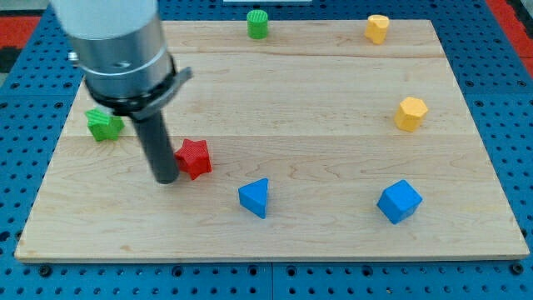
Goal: Push green star diagonally below red star
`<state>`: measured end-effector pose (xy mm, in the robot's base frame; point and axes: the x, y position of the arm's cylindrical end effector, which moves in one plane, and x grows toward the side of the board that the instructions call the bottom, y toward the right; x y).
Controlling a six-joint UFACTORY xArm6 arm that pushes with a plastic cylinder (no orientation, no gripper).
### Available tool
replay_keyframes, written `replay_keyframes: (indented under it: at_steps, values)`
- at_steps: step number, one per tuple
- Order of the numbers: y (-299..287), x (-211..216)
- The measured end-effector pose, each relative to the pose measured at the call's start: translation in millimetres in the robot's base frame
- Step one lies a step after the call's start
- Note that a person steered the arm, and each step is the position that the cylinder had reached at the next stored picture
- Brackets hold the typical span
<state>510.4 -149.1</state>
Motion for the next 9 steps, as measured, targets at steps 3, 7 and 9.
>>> replay_keyframes:
  at_steps: [3,7,9]
  values:
    - [-150.0,-57.8]
    - [-54.3,-91.7]
    - [-39.2,-95.2]
